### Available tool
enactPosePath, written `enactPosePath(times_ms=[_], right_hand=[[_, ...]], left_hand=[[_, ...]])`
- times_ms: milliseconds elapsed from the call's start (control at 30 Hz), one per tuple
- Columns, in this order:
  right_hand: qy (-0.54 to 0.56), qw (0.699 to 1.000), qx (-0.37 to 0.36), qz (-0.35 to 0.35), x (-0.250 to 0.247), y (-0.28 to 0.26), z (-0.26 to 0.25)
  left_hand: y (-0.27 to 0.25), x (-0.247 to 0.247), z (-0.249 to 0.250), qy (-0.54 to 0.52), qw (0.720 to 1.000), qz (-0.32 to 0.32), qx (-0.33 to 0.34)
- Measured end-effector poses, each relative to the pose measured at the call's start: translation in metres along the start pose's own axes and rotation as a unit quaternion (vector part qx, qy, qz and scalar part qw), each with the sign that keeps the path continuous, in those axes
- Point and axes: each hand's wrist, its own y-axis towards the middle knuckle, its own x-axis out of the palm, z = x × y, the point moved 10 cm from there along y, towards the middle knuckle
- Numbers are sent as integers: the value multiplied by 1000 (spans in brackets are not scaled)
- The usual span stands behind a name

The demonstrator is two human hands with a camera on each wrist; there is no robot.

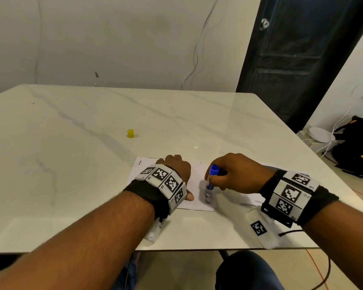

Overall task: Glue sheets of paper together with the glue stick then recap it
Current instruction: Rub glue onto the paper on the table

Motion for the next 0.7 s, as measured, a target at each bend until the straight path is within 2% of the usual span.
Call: enactPosePath(times_ms=[467,700], right_hand=[[-27,998,33,48,-24,48,17],[-7,997,46,62,-28,55,23]], left_hand=[[-1,1,0,-4,1000,-5,16],[-4,0,1,-5,1000,-16,19]])
